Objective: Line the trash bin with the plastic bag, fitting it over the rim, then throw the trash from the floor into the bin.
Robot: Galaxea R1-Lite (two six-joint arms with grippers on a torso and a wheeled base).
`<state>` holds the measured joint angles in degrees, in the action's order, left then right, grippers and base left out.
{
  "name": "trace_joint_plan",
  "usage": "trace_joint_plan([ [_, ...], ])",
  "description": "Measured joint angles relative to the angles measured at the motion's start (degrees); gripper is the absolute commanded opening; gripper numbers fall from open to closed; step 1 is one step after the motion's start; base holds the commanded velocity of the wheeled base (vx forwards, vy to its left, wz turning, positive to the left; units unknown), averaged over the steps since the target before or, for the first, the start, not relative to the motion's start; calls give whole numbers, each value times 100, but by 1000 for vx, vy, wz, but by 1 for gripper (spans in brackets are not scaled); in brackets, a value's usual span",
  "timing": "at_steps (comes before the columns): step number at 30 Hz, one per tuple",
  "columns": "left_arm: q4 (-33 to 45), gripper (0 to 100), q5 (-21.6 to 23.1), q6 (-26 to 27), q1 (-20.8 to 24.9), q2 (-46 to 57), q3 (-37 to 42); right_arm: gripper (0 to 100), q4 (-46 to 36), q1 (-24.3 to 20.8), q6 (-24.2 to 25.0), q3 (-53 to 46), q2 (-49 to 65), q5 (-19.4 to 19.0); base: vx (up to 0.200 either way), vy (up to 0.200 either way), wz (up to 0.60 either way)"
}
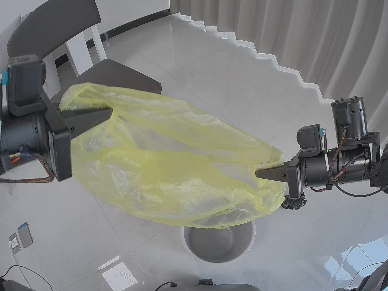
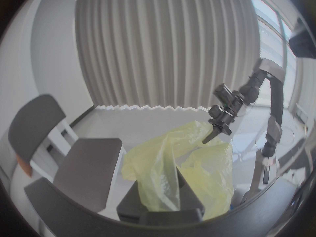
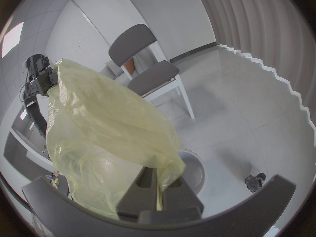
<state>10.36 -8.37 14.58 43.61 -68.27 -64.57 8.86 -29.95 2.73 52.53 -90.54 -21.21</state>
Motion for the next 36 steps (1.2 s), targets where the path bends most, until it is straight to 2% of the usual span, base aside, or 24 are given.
trace_joint_plan([
  [5, -278, 0, -158, -1269, -199, 24, 542, 0, 5, 85, 33, -116, -4, 266, 0, 0, 0],
  [10, -649, 0, -77, -1810, -321, 110, 1419, 0, 9, 145, 60, -267, -39, 514, 0, 0, 0],
  [14, -1709, 0, 236, -2193, -461, 113, 2125, 0, 16, 230, 71, -400, -107, 703, 0, 0, 0],
  [17, -2456, 0, 455, -2375, -561, 51, 2689, 0, 20, 319, 72, -545, -157, 797, 0, 0, 0],
  [22, -2875, 0, 628, -2555, -645, -188, 3285, 0, 73, 418, 74, -813, -290, 874, 0, 0, 0],
  [28, -3023, 0, 660, -2626, -594, -616, 3519, 0, 600, 466, 79, -945, -657, 885, 0, 0, 0],
  [36, -3518, 0, 856, -2656, -544, -1301, 3544, 0, 917, 586, 71, -1042, -1156, 802, 0, 0, 0],
])
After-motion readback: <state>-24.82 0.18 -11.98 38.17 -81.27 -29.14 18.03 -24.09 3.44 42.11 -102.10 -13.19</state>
